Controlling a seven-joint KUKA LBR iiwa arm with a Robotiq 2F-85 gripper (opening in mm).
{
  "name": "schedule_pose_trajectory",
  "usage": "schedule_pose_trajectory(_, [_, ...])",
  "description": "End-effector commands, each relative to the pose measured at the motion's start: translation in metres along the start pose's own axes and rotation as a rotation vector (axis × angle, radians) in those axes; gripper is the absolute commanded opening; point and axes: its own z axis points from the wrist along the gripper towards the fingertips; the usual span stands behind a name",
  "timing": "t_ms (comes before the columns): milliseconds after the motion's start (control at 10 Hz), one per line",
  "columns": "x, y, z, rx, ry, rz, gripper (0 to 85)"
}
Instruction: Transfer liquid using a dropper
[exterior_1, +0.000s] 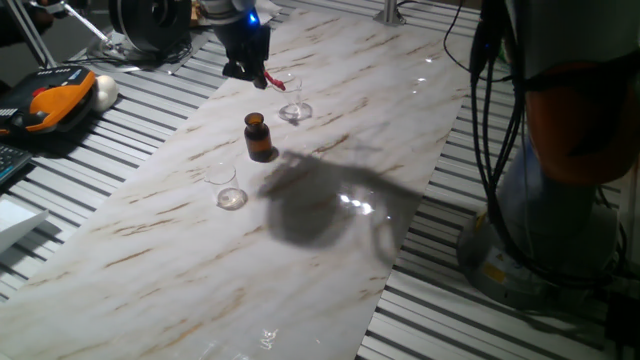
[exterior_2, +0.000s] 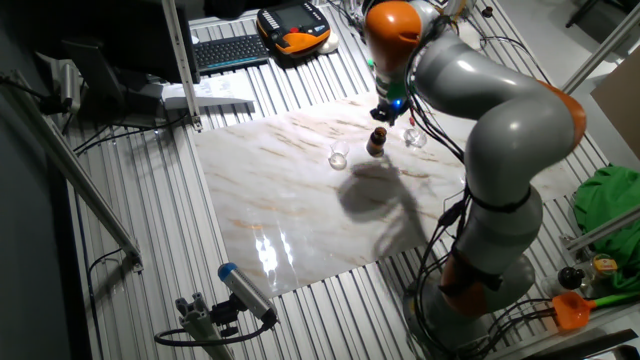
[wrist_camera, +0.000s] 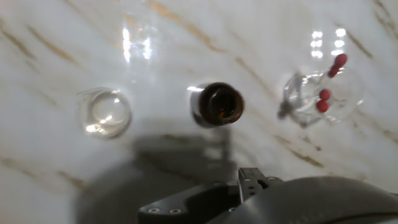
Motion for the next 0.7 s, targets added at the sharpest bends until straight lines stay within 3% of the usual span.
schedule_pose_trajectory(0, [-0.007,-0.006,-0.002,0.011,-0.002,-0.003,17.0])
schedule_pose_trajectory(100, [-0.014,-0.014,0.000,0.011,-0.005,-0.006,34.0])
schedule_pose_trajectory(400, [-0.041,-0.038,0.019,-0.016,-0.020,-0.038,34.0])
schedule_pose_trajectory(600, [-0.055,-0.050,0.030,-0.018,-0.026,-0.061,34.0])
